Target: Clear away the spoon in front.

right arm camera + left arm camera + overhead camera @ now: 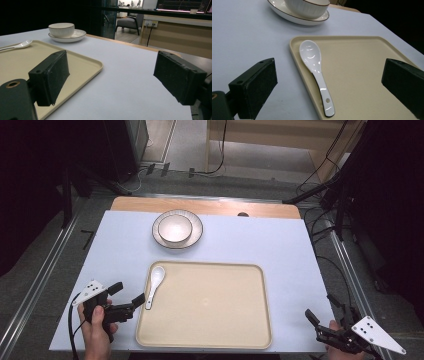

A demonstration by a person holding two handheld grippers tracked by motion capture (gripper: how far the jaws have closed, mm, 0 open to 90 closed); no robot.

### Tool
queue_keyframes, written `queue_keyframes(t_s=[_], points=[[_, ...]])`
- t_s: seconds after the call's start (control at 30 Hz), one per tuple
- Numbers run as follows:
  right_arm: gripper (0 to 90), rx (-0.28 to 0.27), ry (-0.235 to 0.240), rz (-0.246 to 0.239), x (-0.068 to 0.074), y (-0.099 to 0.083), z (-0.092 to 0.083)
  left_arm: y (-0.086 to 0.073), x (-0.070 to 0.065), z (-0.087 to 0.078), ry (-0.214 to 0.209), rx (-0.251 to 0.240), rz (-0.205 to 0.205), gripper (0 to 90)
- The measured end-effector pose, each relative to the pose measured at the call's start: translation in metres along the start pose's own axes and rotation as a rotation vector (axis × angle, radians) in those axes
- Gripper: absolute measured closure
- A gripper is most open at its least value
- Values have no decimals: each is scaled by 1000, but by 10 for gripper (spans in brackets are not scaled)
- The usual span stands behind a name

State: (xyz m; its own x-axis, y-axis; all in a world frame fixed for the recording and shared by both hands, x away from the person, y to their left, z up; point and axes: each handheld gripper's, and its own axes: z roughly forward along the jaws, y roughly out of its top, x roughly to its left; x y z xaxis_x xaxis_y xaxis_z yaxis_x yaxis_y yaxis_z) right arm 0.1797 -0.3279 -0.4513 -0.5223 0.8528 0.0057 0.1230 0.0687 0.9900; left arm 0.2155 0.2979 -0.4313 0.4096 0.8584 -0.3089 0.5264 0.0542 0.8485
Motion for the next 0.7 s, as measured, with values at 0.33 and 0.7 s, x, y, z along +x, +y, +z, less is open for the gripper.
queue_keyframes(t_s=[0.33, 0.7], points=[[129, -5, 0, -5, -1, 0, 0, 2, 19, -21, 5, -44, 7, 0], [129, 0, 0, 2, 0, 0, 1, 0, 38, -39, 41, -64, 7, 0]])
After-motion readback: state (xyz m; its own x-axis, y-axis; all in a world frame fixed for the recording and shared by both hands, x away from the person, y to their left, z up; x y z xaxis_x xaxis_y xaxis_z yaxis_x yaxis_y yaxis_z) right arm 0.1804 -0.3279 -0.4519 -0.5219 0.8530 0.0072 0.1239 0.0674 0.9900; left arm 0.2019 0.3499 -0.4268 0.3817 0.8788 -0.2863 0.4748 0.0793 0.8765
